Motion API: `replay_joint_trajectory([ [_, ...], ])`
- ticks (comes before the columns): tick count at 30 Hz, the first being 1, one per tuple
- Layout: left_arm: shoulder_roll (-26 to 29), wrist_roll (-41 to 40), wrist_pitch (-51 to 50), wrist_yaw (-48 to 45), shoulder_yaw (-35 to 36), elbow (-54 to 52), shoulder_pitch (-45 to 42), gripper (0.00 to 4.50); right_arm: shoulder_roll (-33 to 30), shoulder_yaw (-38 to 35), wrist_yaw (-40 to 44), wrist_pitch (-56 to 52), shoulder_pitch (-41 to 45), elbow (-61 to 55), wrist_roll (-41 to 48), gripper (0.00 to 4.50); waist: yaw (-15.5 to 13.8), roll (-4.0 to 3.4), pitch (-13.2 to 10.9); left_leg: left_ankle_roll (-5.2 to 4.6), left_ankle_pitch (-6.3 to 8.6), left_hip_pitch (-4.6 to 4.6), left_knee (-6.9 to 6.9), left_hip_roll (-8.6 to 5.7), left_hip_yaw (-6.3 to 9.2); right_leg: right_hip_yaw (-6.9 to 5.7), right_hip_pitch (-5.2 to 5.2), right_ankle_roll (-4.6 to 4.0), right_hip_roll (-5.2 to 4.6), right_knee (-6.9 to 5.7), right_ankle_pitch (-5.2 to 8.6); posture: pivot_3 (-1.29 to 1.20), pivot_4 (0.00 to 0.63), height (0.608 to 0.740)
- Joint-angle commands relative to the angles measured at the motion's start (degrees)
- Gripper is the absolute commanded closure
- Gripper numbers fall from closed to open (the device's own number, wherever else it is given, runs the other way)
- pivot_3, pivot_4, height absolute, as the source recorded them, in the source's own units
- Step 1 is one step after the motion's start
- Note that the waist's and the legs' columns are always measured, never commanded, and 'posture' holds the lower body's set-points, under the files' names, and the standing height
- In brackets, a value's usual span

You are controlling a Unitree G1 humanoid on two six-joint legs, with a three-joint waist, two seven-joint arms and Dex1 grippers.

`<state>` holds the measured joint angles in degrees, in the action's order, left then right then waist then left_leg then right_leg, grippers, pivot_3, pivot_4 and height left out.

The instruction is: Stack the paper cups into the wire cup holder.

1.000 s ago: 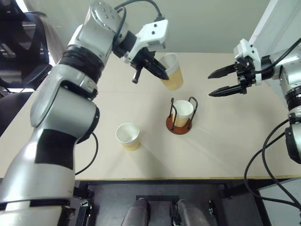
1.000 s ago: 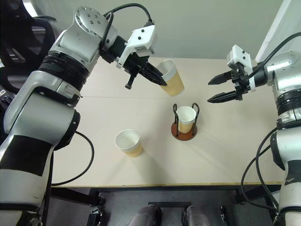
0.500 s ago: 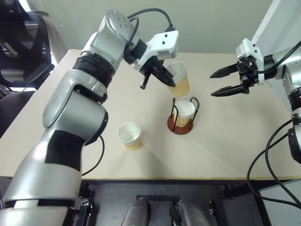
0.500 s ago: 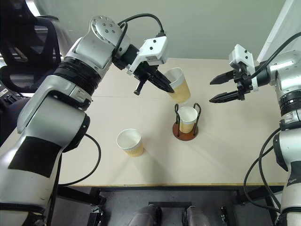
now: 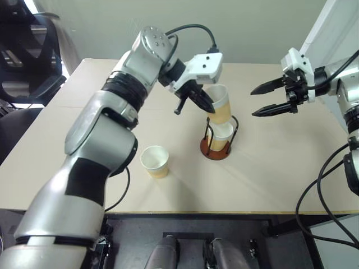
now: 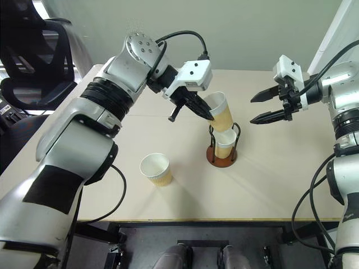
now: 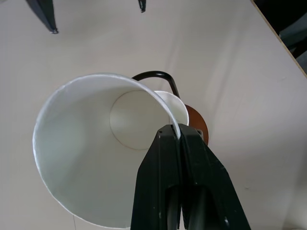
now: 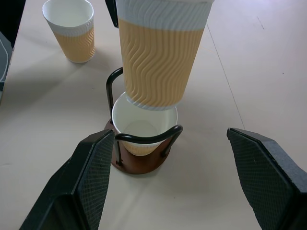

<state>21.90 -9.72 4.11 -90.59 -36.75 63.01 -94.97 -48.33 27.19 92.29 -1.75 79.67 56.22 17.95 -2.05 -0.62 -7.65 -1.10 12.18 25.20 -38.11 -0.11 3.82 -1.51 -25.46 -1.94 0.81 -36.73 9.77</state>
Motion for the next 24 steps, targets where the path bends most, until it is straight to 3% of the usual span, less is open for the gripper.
replay_joint_trajectory([
  [1,-0.22,0.89,1.73,-1.91,1.47,0.05,-0.35,4.48,-1.54,-0.27,0.21,0.28,0.63,-1.34,1.26,0.69,-0.02,0.00,0.00,0.00,0.00,0.00,0.00,0.00,0.00,0.00,0.00,0.00,0.00,0.00,0.00,0.00,0.150,0.740],
  [17,-2.94,8.90,8.51,-1.90,6.11,2.84,0.24,4.48,-1.37,-0.63,0.21,1.13,1.10,-0.41,-0.15,0.69,-0.07,0.00,0.00,-0.03,0.02,0.01,-0.01,0.00,0.00,0.00,0.01,0.03,0.00,0.02,-0.02,0.00,0.150,0.740],
  [21,-4.23,10.86,9.44,-1.76,8.28,3.60,0.21,3.61,-1.47,-0.65,0.21,1.39,1.20,-0.23,-0.63,0.69,-0.07,0.00,0.00,-0.04,0.03,0.02,-0.01,0.00,0.00,0.00,0.01,0.04,0.00,0.03,-0.02,0.00,0.150,0.740],
  [24,-4.85,11.82,9.76,-1.88,9.37,3.85,0.21,2.61,-1.69,-0.70,0.21,1.52,1.11,-0.24,-0.81,0.69,-0.12,0.00,0.00,-0.04,0.03,0.02,-0.01,0.00,0.00,0.00,0.01,0.04,0.00,0.04,-0.02,0.00,0.150,0.740],
])
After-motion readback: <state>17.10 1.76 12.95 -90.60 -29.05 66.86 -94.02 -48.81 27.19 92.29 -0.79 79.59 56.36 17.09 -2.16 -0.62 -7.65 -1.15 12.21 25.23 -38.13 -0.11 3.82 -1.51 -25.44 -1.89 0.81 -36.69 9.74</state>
